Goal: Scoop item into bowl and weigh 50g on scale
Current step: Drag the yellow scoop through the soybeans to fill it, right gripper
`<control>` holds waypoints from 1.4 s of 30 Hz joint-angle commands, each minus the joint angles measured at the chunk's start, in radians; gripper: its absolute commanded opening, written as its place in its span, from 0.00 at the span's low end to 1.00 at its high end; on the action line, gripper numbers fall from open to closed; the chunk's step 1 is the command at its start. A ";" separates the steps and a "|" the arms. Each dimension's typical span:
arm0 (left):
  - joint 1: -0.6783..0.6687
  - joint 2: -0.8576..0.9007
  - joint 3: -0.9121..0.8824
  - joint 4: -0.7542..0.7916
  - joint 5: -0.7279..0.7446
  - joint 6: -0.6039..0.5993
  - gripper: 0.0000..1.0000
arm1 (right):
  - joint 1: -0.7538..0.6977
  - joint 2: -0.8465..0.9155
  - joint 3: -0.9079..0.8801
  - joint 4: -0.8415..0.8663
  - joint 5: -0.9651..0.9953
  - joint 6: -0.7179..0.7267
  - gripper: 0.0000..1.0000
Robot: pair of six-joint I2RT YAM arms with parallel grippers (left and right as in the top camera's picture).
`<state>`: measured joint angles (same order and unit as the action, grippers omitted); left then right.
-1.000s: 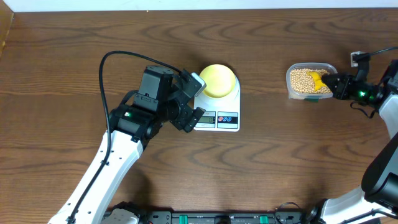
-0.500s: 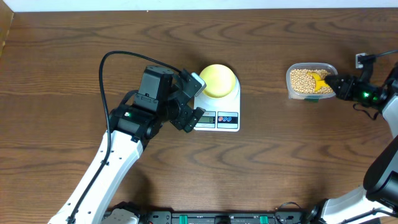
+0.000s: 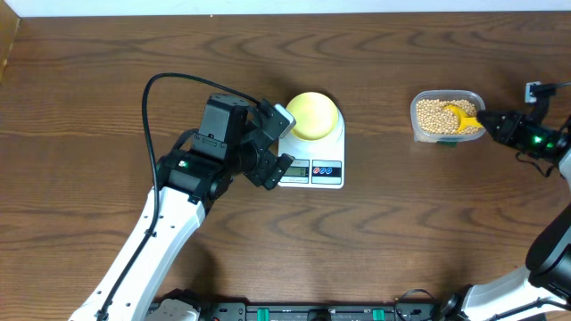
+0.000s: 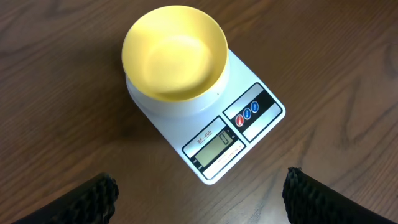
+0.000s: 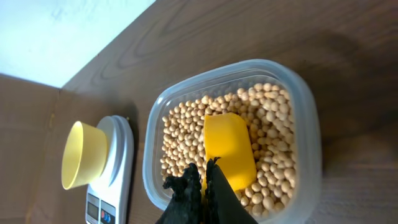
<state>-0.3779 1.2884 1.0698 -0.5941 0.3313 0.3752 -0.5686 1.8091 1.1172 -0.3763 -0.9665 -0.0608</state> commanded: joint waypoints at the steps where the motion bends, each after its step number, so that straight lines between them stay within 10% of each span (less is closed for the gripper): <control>1: -0.001 -0.014 -0.007 0.000 0.000 0.017 0.87 | -0.018 0.013 -0.001 -0.001 -0.013 0.058 0.01; 42: -0.001 -0.014 -0.007 0.000 0.000 0.017 0.87 | 0.085 0.091 -0.001 0.122 0.032 0.302 0.01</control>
<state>-0.3779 1.2884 1.0698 -0.5941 0.3309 0.3752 -0.5201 1.8702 1.1172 -0.2535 -0.9535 0.2180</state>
